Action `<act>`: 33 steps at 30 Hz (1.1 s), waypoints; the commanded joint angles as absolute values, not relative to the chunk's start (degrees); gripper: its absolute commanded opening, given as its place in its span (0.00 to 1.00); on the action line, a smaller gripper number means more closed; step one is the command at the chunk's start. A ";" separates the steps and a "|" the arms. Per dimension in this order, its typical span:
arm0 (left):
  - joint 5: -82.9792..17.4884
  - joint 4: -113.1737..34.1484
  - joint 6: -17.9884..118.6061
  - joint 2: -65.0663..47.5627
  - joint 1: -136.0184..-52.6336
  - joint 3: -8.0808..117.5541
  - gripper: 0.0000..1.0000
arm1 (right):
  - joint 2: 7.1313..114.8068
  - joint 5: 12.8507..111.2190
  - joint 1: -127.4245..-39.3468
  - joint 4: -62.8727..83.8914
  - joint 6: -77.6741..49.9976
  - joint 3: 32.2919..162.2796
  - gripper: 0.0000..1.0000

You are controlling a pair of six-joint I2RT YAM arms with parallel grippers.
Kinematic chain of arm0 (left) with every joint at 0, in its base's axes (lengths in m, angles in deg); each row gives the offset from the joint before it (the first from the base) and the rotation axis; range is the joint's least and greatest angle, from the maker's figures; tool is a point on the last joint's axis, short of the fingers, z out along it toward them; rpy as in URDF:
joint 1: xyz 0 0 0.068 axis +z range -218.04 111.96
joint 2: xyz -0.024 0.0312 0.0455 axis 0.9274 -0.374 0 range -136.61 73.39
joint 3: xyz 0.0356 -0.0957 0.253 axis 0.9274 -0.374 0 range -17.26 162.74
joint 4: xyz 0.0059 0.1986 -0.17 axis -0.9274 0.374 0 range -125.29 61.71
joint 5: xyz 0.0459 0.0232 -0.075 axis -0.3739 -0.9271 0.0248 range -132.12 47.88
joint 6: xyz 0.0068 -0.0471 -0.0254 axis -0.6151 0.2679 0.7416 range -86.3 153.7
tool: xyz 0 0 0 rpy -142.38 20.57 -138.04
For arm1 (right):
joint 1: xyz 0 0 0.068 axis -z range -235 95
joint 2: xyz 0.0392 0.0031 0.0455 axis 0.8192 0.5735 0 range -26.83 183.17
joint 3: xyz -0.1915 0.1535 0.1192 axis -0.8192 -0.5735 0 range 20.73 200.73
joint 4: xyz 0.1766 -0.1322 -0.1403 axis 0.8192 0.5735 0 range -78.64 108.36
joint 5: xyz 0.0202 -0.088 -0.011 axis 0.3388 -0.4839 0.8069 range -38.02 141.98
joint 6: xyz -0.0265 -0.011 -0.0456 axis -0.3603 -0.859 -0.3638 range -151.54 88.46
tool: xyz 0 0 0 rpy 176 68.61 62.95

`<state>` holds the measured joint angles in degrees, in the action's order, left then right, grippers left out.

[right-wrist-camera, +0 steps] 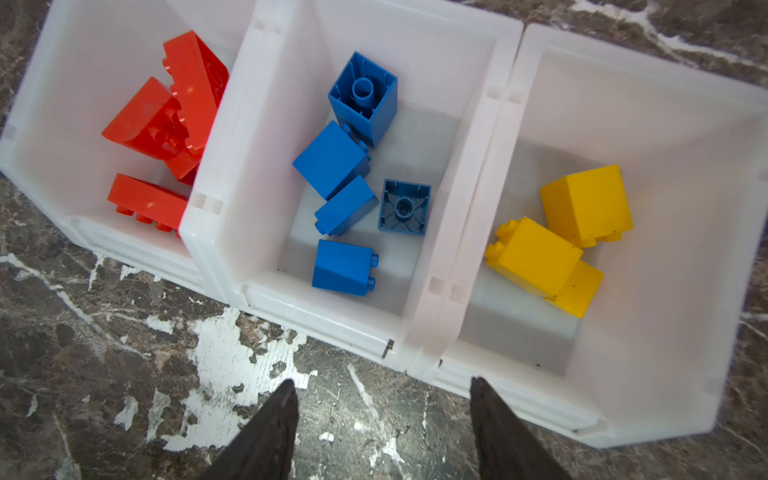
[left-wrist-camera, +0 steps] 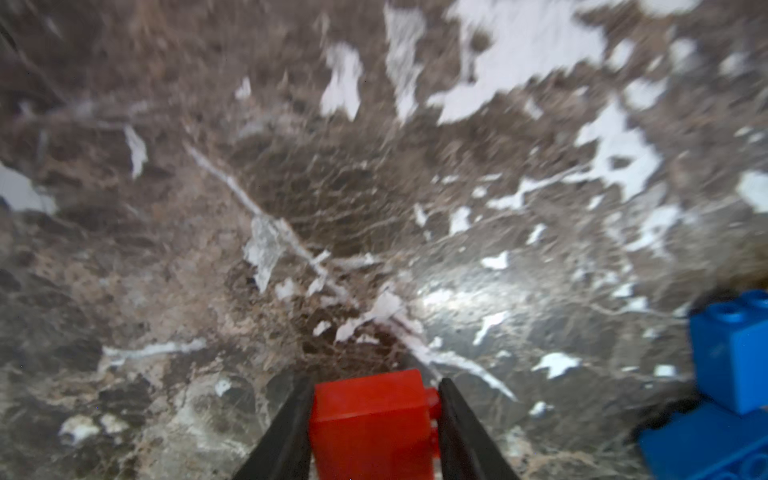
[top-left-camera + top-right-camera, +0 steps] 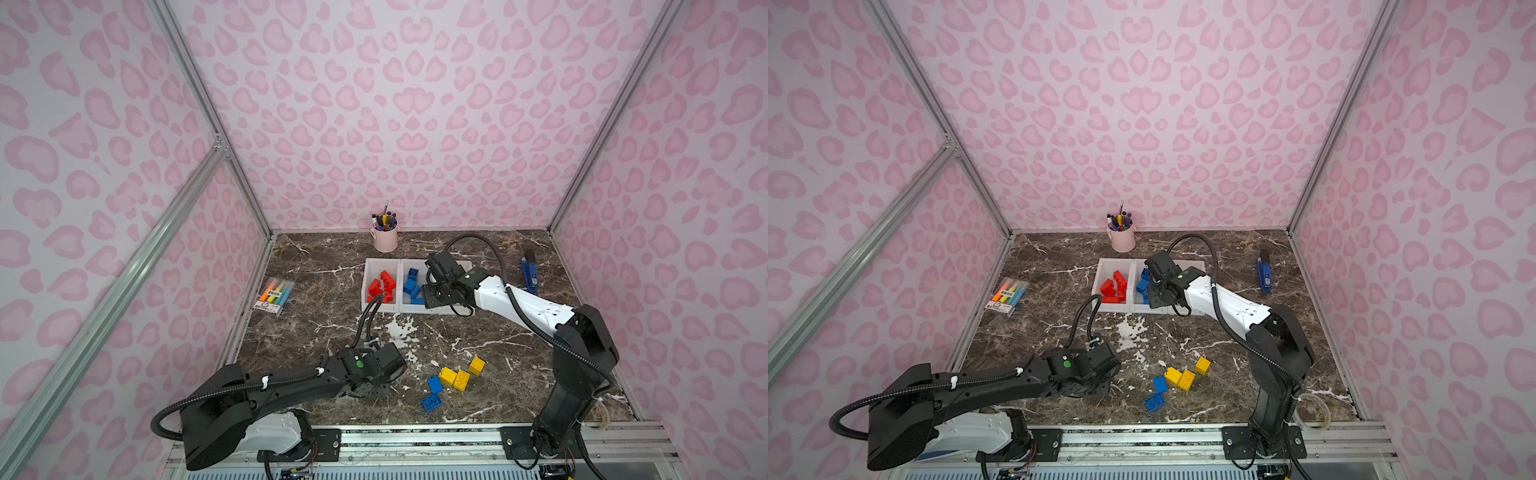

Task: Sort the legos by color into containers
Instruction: 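Lift the red brick over the near compartment while the right gripper moves back, then release the red brick into the near compartment while the right gripper lowers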

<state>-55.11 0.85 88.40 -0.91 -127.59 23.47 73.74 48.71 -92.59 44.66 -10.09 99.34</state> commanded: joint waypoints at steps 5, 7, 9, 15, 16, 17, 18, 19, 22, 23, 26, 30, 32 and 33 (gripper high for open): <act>-57.45 0.21 72.59 -4.67 -117.05 34.92 0.38 | 70.13 46.89 -92.44 45.51 -9.26 96.81 0.65; -56.46 -0.93 68.29 -7.23 -112.68 39.01 0.38 | 68.59 46.68 -92.44 45.64 -8.81 95.52 0.65; -55.48 -1.81 64.19 -10.93 -108.65 44.12 0.39 | 66.70 46.49 -92.50 45.64 -8.22 93.53 0.65; -51.79 -1.20 56.56 -24.46 -100.29 59.38 0.40 | 61.23 46.07 -92.55 45.64 -6.30 87.66 0.65; -51.09 -1.11 56.03 -26.18 -99.40 62.04 0.40 | 60.45 45.90 -92.57 45.70 -6.10 86.76 0.65; -50.37 -1.07 55.70 -28.12 -98.60 63.42 0.40 | 59.70 45.59 -92.67 45.80 -5.80 85.72 0.65; -49.66 -0.92 55.43 -29.87 -97.83 64.91 0.40 | 58.98 45.30 -92.62 45.89 -5.53 84.71 0.65; -49.30 -0.74 55.24 -31.22 -97.44 65.97 0.40 | 58.42 45.14 -92.65 45.98 -5.21 83.98 0.65; -48.93 -0.82 54.72 -34.35 -96.78 68.49 0.42 | 56.59 44.77 -92.67 46.07 -4.42 81.50 0.65; -48.71 -1.03 54.62 -35.12 -96.69 69.01 0.42 | 56.08 44.69 -92.69 46.16 -4.19 80.84 0.65; -48.53 -1.53 54.56 -36.54 -96.61 70.01 0.45 | 54.57 44.45 -92.64 46.34 -3.17 78.86 0.65; -48.97 -1.84 54.58 -37.35 -96.48 70.18 0.55 | 52.33 43.92 -92.89 46.66 -1.77 76.25 0.65; -49.15 -1.96 54.53 -37.29 -96.36 69.95 0.60 | 51.35 43.49 -92.95 47.25 -1.19 75.18 0.66; -49.21 -2.11 54.59 -37.04 -96.34 69.69 0.61 | 50.77 43.36 -92.97 47.54 -0.75 74.68 0.66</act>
<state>-48.97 -1.71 55.09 -37.13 -96.51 69.30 51.69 44.85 -92.87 46.08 -2.54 75.87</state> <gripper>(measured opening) 0.606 0.659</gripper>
